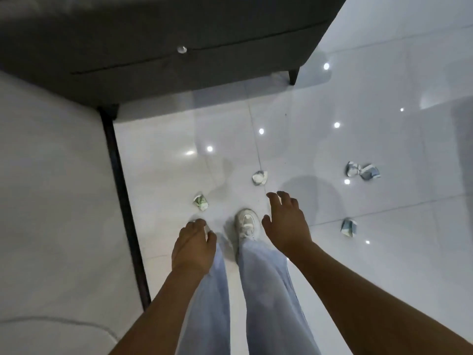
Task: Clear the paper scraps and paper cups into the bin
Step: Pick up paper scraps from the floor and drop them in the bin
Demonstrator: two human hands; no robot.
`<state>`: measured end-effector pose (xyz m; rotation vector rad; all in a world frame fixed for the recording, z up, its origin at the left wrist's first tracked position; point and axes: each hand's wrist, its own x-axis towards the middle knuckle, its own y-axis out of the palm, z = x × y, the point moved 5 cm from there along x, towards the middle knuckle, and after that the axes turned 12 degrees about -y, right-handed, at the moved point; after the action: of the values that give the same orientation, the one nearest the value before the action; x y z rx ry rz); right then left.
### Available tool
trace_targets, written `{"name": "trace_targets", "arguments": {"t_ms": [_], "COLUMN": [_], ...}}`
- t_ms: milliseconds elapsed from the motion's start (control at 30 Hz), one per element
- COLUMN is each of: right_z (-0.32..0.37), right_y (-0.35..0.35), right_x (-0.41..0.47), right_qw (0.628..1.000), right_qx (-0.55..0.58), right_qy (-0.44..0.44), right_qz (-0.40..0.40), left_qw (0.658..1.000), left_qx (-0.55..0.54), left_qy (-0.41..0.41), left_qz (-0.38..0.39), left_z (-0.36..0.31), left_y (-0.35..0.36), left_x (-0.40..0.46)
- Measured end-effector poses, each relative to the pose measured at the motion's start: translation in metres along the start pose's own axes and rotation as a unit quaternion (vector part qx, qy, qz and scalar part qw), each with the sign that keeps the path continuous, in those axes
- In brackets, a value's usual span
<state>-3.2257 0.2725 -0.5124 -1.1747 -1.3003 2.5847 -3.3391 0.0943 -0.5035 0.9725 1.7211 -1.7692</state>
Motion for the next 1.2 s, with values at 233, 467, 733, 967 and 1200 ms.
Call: {"name": "trace_targets", "arguments": {"t_ms": [233,467,733,967,1200], "right_z": [-0.066,-0.129,-0.173,-0.161,-0.060], "right_y": [0.106,0.211,0.269,0.278,0.265], "right_x": [0.125,0.221,0.313,0.302,0.225], "right_qw": [0.999,0.998,0.997,0.987,0.986], "right_qx": [0.024,0.040,0.029,0.080,0.145], "right_qy": [0.026,0.053,0.067,0.077,-0.029], "right_qz": [-0.004,-0.018,-0.030,-0.118,-0.072], "left_qw": [0.999,0.997,0.993,0.990,0.973], "left_qx": [0.003,0.005,-0.086,-0.123,-0.186], "left_qy": [0.034,0.071,0.078,0.047,-0.024], "left_qz": [0.001,0.005,-0.006,0.046,0.131], "left_z": [-0.005,0.001,0.014,0.019,0.011], "left_y": [0.086,0.170,0.208,0.210,0.174], "left_x": [0.129,0.251,0.332,0.330,0.274]}}
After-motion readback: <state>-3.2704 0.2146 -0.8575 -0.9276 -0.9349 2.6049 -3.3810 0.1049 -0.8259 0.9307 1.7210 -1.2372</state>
